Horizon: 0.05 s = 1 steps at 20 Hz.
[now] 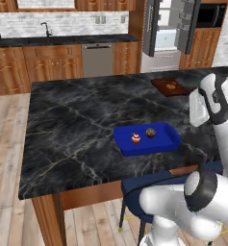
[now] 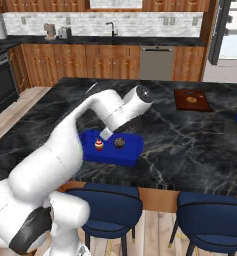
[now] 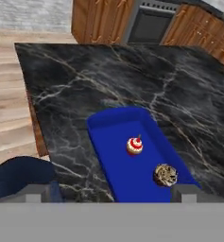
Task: Take the cupcakes from the fridge and place them on the empty tray on the dining counter.
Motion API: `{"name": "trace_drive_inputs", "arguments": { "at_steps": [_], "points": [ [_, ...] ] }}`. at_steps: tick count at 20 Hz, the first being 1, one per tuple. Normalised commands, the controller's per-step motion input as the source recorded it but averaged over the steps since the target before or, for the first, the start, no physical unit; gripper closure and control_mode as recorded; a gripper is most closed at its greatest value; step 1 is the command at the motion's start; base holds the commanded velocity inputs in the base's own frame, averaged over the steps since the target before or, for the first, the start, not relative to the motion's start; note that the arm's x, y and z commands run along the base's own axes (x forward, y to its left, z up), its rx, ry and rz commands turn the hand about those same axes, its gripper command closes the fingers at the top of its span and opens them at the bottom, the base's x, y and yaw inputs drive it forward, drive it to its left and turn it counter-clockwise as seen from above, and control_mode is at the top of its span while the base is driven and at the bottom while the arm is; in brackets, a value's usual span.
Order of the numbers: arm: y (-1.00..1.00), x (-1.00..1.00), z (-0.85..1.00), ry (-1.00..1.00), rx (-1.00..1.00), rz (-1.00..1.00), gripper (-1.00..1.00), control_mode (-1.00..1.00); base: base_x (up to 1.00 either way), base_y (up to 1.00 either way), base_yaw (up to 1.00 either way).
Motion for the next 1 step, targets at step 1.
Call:
{"name": "trace_drive_inputs", "arguments": {
  "at_steps": [1],
  "points": [
    [0.00, -1.00, 0.66, -0.17, -0.07, -0.13, -1.00, -1.00, 0.00, 0.00, 0.00]
  ]
}}
